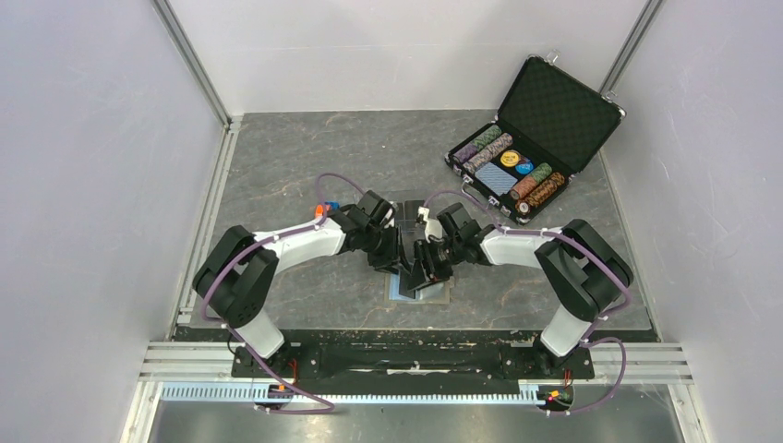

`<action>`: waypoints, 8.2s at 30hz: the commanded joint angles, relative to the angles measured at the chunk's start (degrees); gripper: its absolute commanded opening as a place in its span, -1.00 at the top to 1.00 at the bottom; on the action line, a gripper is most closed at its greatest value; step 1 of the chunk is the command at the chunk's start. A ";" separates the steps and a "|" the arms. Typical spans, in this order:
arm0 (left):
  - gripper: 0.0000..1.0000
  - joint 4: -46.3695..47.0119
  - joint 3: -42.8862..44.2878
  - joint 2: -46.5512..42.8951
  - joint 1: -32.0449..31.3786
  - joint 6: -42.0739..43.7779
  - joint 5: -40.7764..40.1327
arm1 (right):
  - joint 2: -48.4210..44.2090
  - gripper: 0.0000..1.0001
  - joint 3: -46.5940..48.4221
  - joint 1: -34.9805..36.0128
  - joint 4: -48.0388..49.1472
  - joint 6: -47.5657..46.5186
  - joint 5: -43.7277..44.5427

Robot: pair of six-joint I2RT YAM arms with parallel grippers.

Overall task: Put the credit cards into the card holder
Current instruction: Insert the credit card into the card holder, then pick up the credit card from the storage box.

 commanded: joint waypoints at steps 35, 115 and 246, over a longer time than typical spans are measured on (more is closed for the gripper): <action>0.13 9.36 12.42 12.89 -4.83 -5.07 16.36 | -18.65 -0.67 0.37 -17.89 -7.18 -2.61 1.10; 0.96 -20.14 39.37 26.99 8.45 15.56 -5.74 | 16.24 0.33 30.74 -14.54 -10.25 -3.31 -4.15; 0.19 8.05 26.65 20.97 5.33 4.35 12.01 | 1.11 0.19 20.62 -22.67 -9.99 -5.38 -0.97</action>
